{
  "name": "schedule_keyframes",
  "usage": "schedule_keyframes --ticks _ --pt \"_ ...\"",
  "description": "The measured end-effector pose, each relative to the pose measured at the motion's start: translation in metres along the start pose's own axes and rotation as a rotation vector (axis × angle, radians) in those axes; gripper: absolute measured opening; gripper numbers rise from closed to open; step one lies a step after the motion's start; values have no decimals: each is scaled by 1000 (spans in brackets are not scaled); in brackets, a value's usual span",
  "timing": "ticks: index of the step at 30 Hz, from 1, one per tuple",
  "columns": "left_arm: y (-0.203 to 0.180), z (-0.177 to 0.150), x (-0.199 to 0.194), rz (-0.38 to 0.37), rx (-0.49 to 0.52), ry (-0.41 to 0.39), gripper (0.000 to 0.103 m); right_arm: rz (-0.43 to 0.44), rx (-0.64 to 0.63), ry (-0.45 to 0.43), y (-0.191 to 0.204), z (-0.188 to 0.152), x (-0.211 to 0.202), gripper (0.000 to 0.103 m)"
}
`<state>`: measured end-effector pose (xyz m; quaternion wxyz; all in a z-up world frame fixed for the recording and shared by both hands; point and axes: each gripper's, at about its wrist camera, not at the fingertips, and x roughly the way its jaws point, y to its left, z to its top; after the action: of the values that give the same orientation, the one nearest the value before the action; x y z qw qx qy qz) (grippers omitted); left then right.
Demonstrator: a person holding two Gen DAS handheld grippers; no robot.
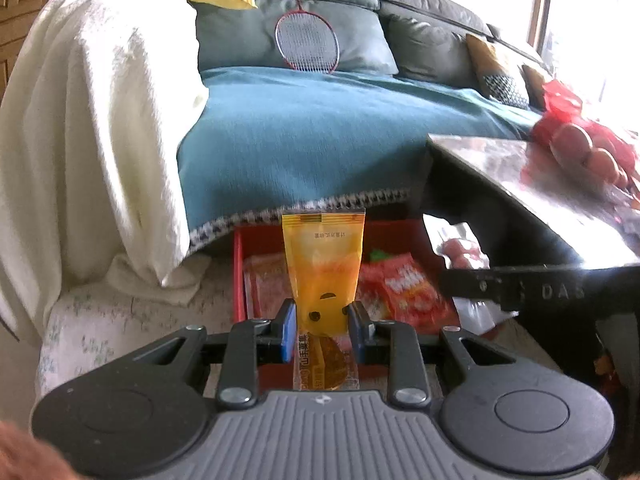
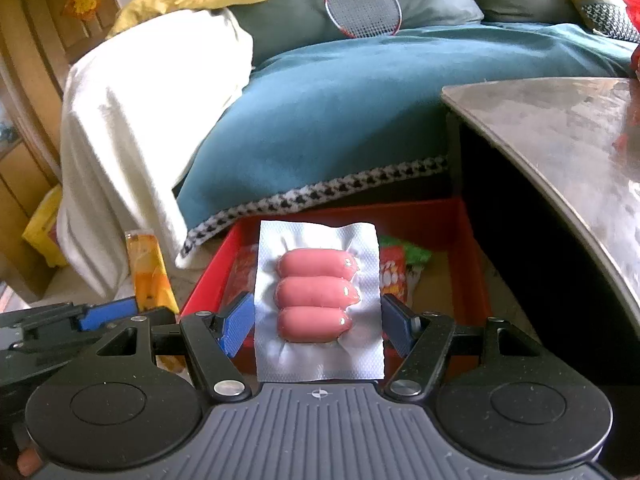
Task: Organize snacks
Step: 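Lift both held items and carry them over the red box, then lower both items into the red box and open both grippers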
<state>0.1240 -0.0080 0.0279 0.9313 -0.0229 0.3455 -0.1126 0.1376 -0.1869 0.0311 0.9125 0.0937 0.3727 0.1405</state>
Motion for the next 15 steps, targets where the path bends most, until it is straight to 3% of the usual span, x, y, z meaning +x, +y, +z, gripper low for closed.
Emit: schedule_keyframes --ticks 15 --pt "-10 26 82 31 -1 26 22 -75 0 56 -32 29 70 74"
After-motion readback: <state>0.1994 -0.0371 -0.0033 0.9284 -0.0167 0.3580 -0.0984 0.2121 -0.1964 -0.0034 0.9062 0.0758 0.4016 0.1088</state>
